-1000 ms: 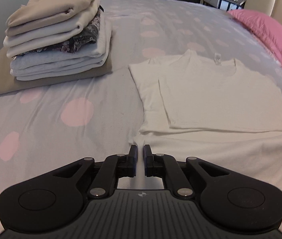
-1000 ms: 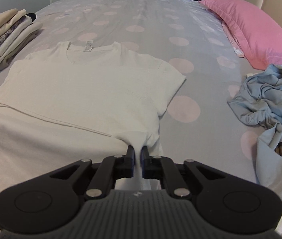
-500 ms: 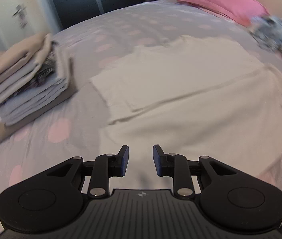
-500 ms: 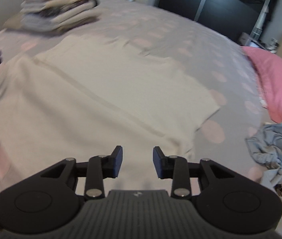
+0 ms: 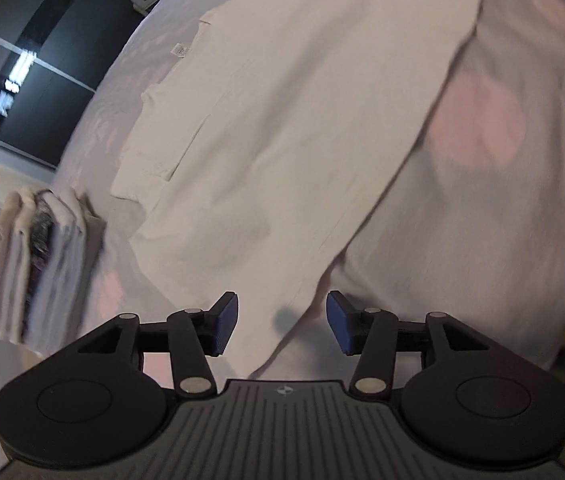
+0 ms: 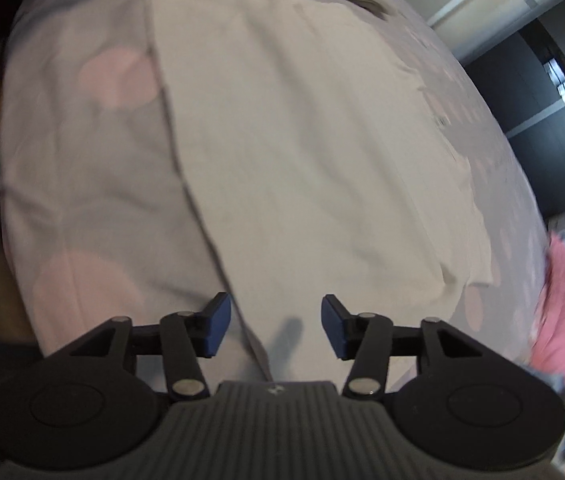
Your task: Fold clothes
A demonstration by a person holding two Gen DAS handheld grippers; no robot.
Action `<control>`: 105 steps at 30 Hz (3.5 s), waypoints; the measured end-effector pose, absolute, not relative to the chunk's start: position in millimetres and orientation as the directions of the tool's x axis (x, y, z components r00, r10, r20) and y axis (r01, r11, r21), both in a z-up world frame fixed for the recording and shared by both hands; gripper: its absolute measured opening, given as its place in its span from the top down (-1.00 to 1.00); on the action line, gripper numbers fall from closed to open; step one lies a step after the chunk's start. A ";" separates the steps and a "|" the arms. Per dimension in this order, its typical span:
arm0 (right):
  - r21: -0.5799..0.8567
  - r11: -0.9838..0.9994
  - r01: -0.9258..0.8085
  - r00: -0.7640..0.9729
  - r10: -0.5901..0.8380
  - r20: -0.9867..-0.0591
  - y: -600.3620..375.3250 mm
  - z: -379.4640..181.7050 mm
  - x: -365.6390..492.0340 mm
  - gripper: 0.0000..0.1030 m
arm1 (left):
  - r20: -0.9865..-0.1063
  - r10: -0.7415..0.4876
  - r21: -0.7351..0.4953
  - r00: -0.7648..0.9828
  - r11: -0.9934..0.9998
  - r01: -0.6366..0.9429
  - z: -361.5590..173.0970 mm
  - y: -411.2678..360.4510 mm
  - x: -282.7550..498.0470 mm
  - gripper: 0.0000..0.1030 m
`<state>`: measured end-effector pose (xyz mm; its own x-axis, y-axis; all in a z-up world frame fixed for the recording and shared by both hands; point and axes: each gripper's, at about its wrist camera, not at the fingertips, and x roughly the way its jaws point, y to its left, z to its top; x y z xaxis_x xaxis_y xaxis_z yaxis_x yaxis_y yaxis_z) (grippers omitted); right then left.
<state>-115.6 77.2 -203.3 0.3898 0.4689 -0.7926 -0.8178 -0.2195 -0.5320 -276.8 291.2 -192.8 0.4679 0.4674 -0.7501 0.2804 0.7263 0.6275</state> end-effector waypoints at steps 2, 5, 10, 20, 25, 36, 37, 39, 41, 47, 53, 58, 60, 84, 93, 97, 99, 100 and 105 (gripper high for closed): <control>-0.578 -0.268 -0.771 0.425 0.460 -0.779 73.2 -212.5 -123.0 -0.10 | -0.739 0.490 0.653 0.462 0.689 0.314 -201.5 289.4 -278.3 0.08; -0.627 -0.306 -0.716 0.458 0.471 -0.754 69.3 -219.7 -127.9 -0.15 | -0.719 0.521 0.688 0.460 0.628 0.363 -214.2 285.8 -280.3 0.08; -0.649 -0.300 -0.699 0.481 0.475 -0.737 71.0 -222.9 -122.7 -0.23 | -0.674 0.536 0.736 0.508 0.550 0.396 -225.4 276.9 -281.5 0.08; -0.724 -0.342 -0.599 0.558 0.471 -0.683 73.5 -237.1 -124.6 -0.18 | -0.637 0.544 0.770 0.546 0.484 0.416 -241.9 276.2 -285.7 0.10; -0.747 -0.335 -0.574 0.581 0.477 -0.660 77.9 -245.4 -123.0 -0.03 | -0.586 0.573 0.809 0.573 0.442 0.387 -253.0 273.6 -278.1 0.10; -0.775 -0.340 -0.533 0.628 0.455 -0.631 71.6 -260.7 -118.4 0.76 | -0.577 0.631 0.814 0.519 0.497 0.300 -253.9 285.7 -266.9 0.97; -0.783 -0.347 -0.516 0.637 0.456 -0.622 71.2 -264.4 -119.9 0.88 | -0.578 0.632 0.812 0.516 0.511 0.283 -250.0 285.2 -265.8 0.98; -0.786 -0.330 -0.522 0.643 0.453 -0.617 71.5 -261.9 -119.5 0.92 | -0.586 0.628 0.796 0.511 0.565 0.217 -234.8 288.3 -263.6 0.98; -0.789 -0.273 -0.551 0.652 0.449 -0.611 74.6 -248.8 -113.6 0.94 | -0.610 0.614 0.751 0.501 0.650 0.118 -212.2 293.4 -261.9 0.98; -0.812 -0.070 -0.579 0.696 0.477 -0.537 79.6 -186.4 -98.4 0.94 | -0.598 0.576 0.663 0.558 0.746 -0.059 -139.2 291.7 -266.0 0.98; -0.827 0.064 -0.558 0.729 0.514 -0.452 70.2 -115.6 -96.5 0.94 | -0.537 0.554 0.610 0.636 0.776 -0.161 -65.3 288.7 -280.5 0.98; -0.838 0.093 -0.537 0.737 0.535 -0.413 54.5 -70.2 -105.7 0.94 | -0.528 0.530 0.571 0.664 0.800 -0.184 -26.0 288.2 -297.2 0.98; -0.835 0.087 -0.544 0.730 0.540 -0.419 46.5 -57.1 -113.0 0.94 | -0.531 0.519 0.563 0.669 0.807 -0.179 -14.9 286.3 -303.6 0.98; -0.811 0.054 -0.582 0.715 0.508 -0.479 125.5 -30.6 -11.6 0.94 | -0.601 0.521 0.598 0.606 0.796 -0.092 -1.6 372.8 -155.5 0.98; -0.731 0.099 -0.675 0.691 0.431 -0.580 235.1 -65.4 106.3 0.94 | -0.690 0.515 0.532 0.509 0.837 -0.125 -41.7 455.4 -40.6 0.99; -0.670 0.135 -0.730 0.660 0.393 -0.640 278.8 -91.2 154.3 0.94 | -0.732 0.501 0.504 0.461 0.854 -0.128 -72.1 490.3 1.5 0.98; -0.654 0.141 -0.744 0.651 0.375 -0.660 299.1 -108.0 176.2 0.93 | -0.751 0.494 0.494 0.438 0.860 -0.124 -89.5 504.8 20.1 0.98; -0.648 0.141 -0.748 0.648 0.365 -0.669 308.2 -116.9 186.3 0.93 | -0.756 0.494 0.491 0.430 0.862 -0.126 -98.2 511.0 27.7 0.98; -0.605 0.164 -0.779 0.623 0.311 -0.718 341.9 -161.6 226.9 0.93 | -0.786 0.469 0.447 0.403 0.881 -0.153 -137.1 539.6 60.1 0.98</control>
<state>226.9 341.9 -161.6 0.6231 0.3109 -0.7177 -0.7789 0.1643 -0.6052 60.1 539.6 -137.1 0.4028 0.4688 -0.7861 -0.1532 0.8813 0.4470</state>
